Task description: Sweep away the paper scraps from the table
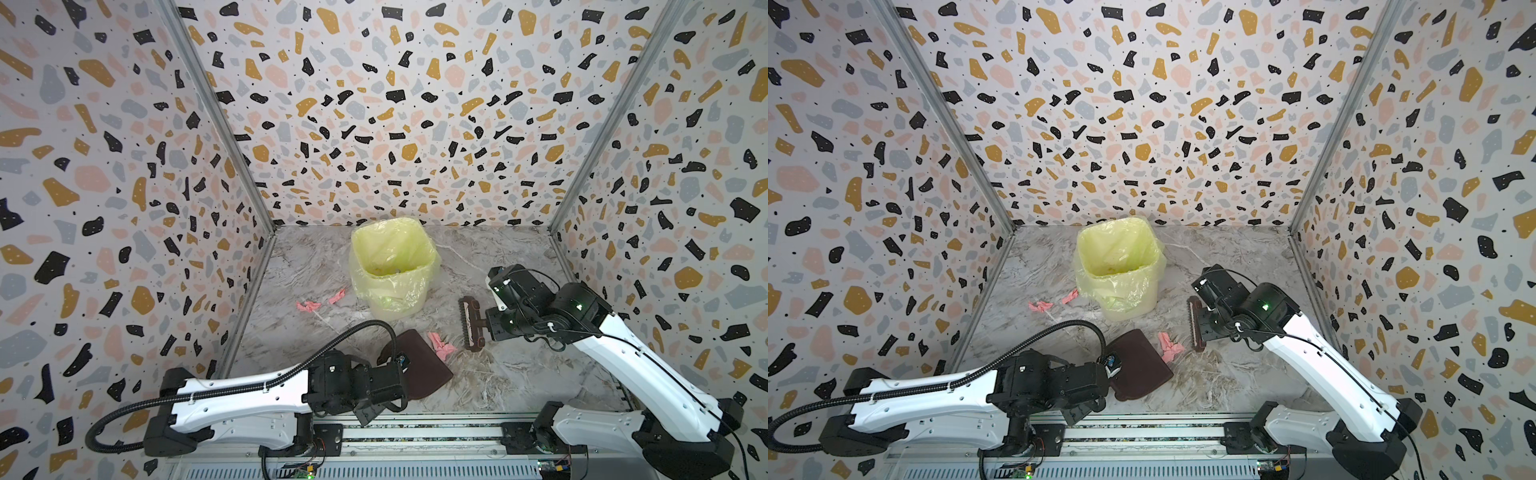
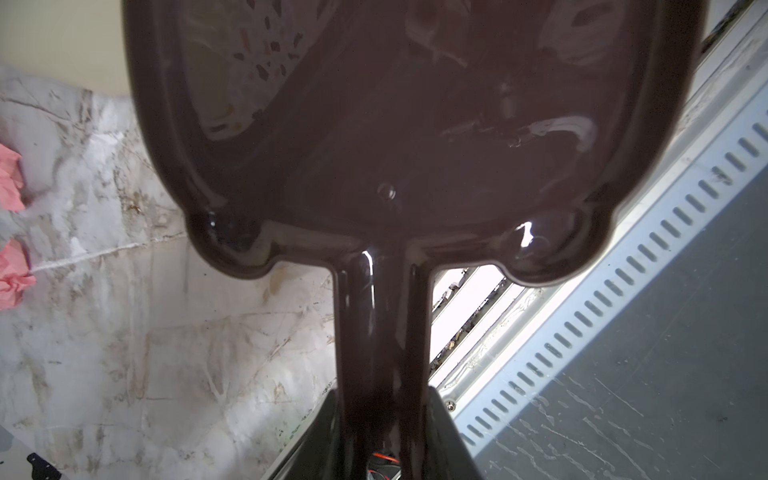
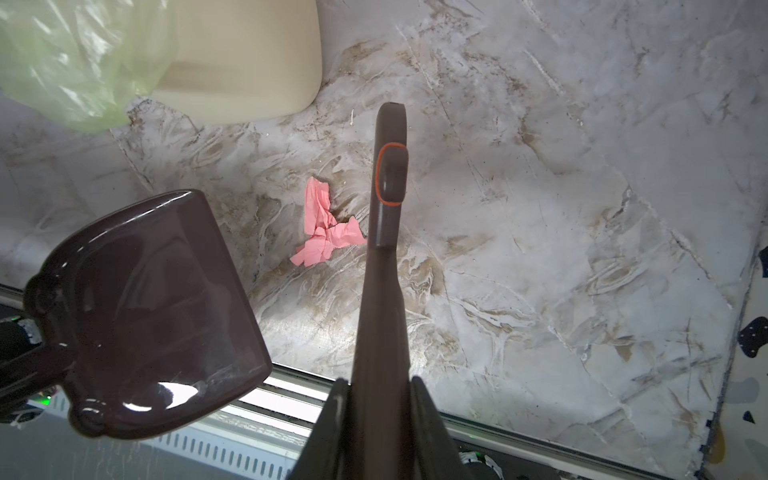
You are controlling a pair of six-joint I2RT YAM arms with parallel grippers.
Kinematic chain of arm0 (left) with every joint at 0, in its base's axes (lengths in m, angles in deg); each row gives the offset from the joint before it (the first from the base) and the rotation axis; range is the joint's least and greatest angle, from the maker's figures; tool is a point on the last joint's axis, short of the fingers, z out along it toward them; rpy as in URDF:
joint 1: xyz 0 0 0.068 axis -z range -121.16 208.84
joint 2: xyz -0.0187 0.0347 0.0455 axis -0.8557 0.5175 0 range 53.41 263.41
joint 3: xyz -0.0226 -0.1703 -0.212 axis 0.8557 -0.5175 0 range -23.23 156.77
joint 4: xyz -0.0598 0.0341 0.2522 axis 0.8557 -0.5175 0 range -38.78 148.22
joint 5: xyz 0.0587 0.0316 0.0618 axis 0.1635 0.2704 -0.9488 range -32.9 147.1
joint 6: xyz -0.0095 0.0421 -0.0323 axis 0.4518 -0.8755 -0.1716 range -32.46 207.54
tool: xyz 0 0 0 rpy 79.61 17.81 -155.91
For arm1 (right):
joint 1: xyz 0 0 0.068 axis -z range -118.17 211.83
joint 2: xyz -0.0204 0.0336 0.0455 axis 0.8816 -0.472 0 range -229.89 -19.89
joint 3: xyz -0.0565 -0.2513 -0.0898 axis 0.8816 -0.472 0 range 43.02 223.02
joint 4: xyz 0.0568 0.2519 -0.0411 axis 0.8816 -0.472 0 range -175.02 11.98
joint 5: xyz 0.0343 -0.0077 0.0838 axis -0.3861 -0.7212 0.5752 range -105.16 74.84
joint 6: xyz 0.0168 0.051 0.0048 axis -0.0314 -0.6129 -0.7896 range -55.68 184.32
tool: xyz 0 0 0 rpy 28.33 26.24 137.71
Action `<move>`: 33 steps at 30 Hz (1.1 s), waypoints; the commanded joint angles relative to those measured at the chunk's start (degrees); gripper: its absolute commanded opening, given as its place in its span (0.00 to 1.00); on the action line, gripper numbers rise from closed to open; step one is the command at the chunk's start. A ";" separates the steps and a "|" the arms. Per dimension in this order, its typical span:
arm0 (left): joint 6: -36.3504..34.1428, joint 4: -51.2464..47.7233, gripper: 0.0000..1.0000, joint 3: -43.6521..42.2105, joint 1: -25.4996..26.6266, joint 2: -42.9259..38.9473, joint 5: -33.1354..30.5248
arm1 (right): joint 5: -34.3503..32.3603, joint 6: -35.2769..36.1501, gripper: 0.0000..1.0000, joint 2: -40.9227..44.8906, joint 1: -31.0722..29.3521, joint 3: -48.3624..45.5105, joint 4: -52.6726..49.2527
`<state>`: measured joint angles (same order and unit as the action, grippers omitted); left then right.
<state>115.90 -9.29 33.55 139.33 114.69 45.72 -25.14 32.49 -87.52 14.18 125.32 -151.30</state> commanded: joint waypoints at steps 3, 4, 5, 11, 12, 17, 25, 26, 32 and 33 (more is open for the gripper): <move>1.70 1.58 0.00 -3.42 0.37 0.91 1.85 | -3.89 1.45 0.00 -2.54 -2.84 2.53 -2.30; 1.55 1.67 0.00 -3.89 0.37 1.24 2.09 | -3.99 1.74 0.00 -3.01 -3.01 2.68 -2.26; 1.51 1.83 0.00 -4.27 0.37 1.54 2.31 | -4.18 2.17 0.00 -3.54 -3.21 2.93 -2.30; 0.18 3.02 0.00 -5.96 0.37 3.68 2.33 | -5.19 4.21 0.00 -6.40 -4.69 4.44 -2.40; 0.04 2.95 0.00 -5.97 0.36 4.16 2.18 | -5.43 4.36 0.00 -6.98 -5.08 4.66 -2.40; -0.76 5.18 0.00 -6.40 0.39 5.76 2.21 | -6.71 5.03 0.00 -9.82 -7.11 5.45 -2.43; -2.32 8.37 0.00 -7.64 -0.13 7.92 1.73 | -8.91 7.12 0.00 -13.71 -8.00 6.82 -2.49; -2.69 8.44 0.00 -7.64 -0.28 8.47 1.59 | -9.16 7.39 0.00 -14.15 -8.05 7.02 -2.49; -3.98 9.14 0.00 -8.24 -2.32 9.48 1.76 | -9.71 8.88 0.00 -17.00 -8.49 8.48 -2.49; -4.15 9.15 0.00 -8.34 -2.65 9.46 1.90 | -9.80 9.17 0.00 -17.47 -8.55 8.63 -2.49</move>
<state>113.17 -0.78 25.83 137.66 124.35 47.82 -32.90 40.38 -104.97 6.09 131.53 -152.98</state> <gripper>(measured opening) 0.285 0.236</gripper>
